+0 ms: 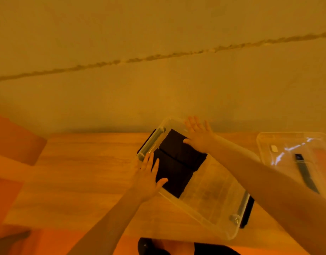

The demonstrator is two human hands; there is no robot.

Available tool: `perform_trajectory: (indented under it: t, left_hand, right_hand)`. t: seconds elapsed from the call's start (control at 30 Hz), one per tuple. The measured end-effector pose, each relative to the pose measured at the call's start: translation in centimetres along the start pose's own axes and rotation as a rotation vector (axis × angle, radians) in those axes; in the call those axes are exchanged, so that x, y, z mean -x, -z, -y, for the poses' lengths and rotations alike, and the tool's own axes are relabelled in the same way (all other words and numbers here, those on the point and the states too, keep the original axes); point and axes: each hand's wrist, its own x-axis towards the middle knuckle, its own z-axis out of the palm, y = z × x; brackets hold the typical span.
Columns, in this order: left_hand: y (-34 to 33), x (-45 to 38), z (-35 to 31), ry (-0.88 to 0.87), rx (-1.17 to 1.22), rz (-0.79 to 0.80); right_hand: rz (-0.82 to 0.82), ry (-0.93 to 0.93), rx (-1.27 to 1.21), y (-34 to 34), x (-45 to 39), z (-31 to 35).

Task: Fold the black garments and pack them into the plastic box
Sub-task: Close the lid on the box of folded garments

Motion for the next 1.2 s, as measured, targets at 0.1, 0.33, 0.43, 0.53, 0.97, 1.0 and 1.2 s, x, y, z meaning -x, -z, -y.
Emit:
perform_trajectory:
  t: [0.1, 0.33, 0.43, 0.53, 0.97, 1.0, 1.2]
  left_hand:
    - [-0.1, -0.4, 0.3, -0.114, -0.059, -0.005]
    - [0.2, -1.5, 0.2, -0.118, 0.000, 0.012]
    - [0.3, -1.1, -0.4, -0.071, 0.067, -0.013]
    - [-0.4, -0.6, -1.1, -0.072, 0.094, -0.056]
    - [-1.4, -1.2, -1.9, -0.144, 0.024, -0.116]
    - [-1.4, -1.4, -1.9, -0.134, 0.002, -0.121]
    - [-1.6, -1.5, -2.2, -0.104, -0.018, -0.128]
  right_hand:
    - [-0.028, 0.032, -0.240, -1.9, 6.4, 5.1]
    - [0.128, -0.057, -0.185, -8.1, 15.9, 8.2]
    - [-0.059, -0.053, -0.083, -8.0, 15.8, 7.0]
    - [-0.083, -0.003, -0.025, -8.3, 15.3, 4.3]
    - [-0.492, -0.471, -0.478, -10.2, 17.8, -6.6]
    - [-0.467, -0.611, -0.528, -11.3, 19.1, -8.1]
    - [-0.019, -0.856, -0.483, -17.1, 22.1, -13.1]
